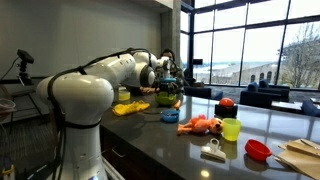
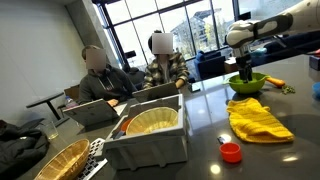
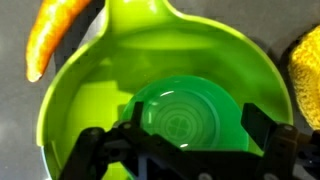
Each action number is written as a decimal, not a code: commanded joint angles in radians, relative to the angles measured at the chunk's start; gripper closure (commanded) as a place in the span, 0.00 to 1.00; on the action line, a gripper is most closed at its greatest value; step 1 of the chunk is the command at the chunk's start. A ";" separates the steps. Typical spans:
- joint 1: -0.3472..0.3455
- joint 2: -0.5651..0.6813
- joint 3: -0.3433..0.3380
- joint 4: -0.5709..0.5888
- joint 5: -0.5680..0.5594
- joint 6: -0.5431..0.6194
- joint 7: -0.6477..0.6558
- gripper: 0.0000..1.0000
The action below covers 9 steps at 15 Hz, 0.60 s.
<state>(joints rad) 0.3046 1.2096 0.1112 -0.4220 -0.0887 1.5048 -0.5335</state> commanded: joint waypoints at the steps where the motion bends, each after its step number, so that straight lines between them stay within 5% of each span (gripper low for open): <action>1: 0.010 0.041 -0.019 0.076 -0.003 -0.042 0.030 0.00; 3: 0.001 -0.021 -0.024 -0.034 -0.016 0.004 0.048 0.00; 9: -0.001 -0.023 -0.057 -0.037 -0.028 0.007 0.080 0.00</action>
<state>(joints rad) 0.3020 1.2175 0.0735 -0.4204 -0.1008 1.5051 -0.4762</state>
